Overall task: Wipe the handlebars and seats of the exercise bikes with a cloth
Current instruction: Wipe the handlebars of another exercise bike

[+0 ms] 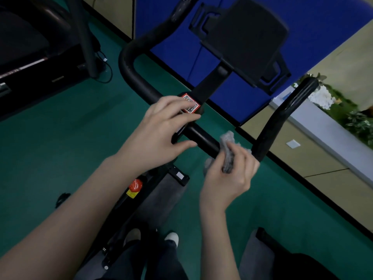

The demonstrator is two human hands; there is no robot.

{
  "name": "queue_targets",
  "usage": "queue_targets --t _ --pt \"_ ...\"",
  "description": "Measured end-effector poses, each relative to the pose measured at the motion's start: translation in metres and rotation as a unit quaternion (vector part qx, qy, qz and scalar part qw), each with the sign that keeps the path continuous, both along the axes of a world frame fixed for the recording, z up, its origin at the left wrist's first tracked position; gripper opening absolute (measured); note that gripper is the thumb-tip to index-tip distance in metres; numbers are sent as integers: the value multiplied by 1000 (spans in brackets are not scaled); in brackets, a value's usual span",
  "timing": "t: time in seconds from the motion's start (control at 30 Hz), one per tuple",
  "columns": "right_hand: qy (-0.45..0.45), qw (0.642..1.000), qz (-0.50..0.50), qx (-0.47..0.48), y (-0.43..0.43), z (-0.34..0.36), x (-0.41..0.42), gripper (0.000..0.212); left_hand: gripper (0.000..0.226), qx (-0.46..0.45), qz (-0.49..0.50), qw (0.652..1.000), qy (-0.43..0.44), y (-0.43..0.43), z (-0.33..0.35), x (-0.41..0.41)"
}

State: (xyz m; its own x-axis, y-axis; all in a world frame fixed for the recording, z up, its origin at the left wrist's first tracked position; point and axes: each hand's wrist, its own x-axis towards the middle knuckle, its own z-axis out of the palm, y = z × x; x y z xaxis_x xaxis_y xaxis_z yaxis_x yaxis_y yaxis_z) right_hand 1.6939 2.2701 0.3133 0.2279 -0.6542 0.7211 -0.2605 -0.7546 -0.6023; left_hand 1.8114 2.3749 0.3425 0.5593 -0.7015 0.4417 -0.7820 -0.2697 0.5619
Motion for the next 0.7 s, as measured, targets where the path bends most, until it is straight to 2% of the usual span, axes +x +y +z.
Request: queue_targets --t 0.13,0.27,0.33,0.43,0.53,0.63,0.7 --pt "60 996 57 -15 3 8 2 11 51 12 -32 999 -31 -16 -6 -4" --pt "87 996 8 24 -18 21 -10 7 48 21 -41 998 -32 -19 -12 1" --pt "134 989 16 59 -21 32 -5 9 52 14 -41 999 -26 -18 -13 2" --pt "244 955 87 144 -27 50 15 9 59 -7 -36 999 -10 -18 -14 4" --pt "320 908 157 221 -37 66 39 10 54 -8 -33 999 -12 -18 -13 3" --pt "393 869 195 230 -49 72 48 9 47 -3 -37 999 -16 -17 -13 3" --pt "427 858 200 202 -56 73 39 11 45 -1 -38 999 -22 -17 -13 4"
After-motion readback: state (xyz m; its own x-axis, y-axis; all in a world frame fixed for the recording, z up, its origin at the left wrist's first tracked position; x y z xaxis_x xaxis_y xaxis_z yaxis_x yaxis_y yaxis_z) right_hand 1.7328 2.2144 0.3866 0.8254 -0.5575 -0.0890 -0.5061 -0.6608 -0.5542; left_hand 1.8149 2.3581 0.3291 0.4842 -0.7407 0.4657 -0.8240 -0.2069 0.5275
